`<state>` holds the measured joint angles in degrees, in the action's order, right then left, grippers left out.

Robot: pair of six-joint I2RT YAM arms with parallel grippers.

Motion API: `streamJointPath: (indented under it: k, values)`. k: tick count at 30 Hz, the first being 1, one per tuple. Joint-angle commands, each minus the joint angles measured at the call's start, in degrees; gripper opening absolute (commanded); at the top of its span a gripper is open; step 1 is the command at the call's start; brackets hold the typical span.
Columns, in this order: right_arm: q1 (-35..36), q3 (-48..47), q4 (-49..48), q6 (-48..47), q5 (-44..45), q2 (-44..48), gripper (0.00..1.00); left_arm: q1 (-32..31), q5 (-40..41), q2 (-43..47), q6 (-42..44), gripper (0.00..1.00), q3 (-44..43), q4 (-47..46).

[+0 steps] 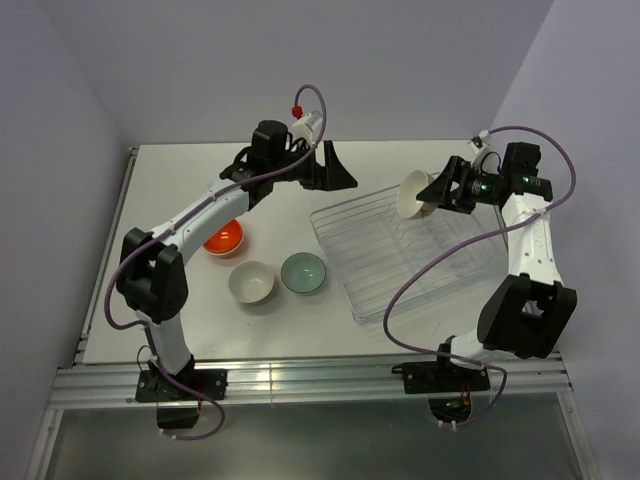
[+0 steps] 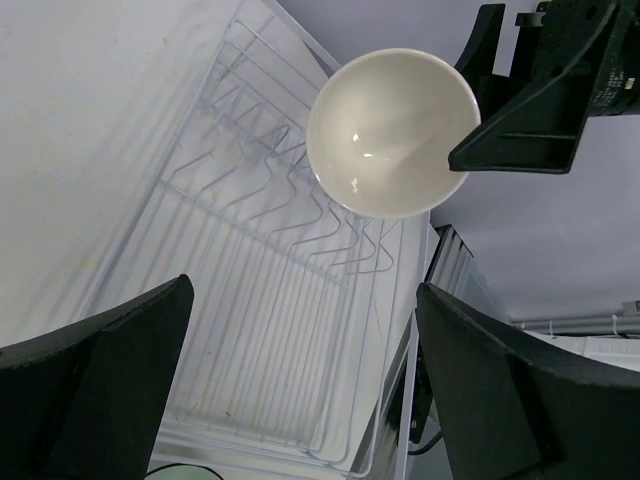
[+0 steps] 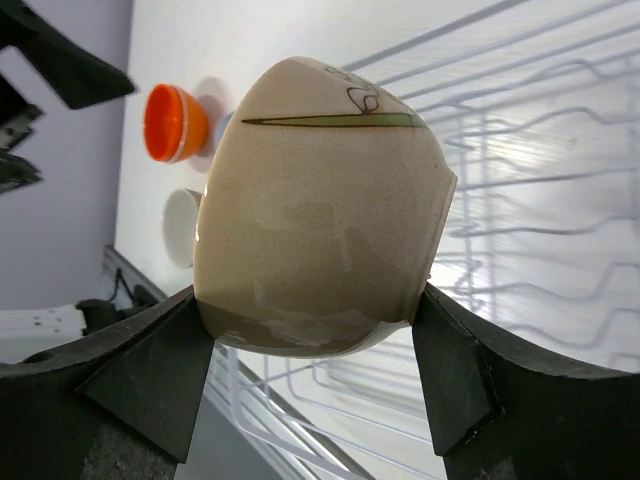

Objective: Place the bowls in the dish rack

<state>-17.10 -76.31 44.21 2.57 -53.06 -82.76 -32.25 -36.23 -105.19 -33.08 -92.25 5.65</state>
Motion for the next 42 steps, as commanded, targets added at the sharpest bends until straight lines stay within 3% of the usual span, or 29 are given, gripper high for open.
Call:
streamJointPath:
  k: [1, 18, 42]
  values:
    - [-3.02, -4.81, 6.14, -9.84, -1.0, -0.21, 0.0, 0.61, -1.83, 5.16, 2.05, 0.99, -0.13, 0.24]
    - [-14.09, -11.22, 19.86, -29.54, 11.47, -5.92, 0.0, 5.35, -1.92, 11.14, 3.99, 0.99, 4.0, 3.75]
    - [-14.8, -13.95, 20.05, -38.51, 26.16, -8.38, 0.0, 8.08, -1.74, 14.22, 5.04, 0.99, 6.9, 5.69]
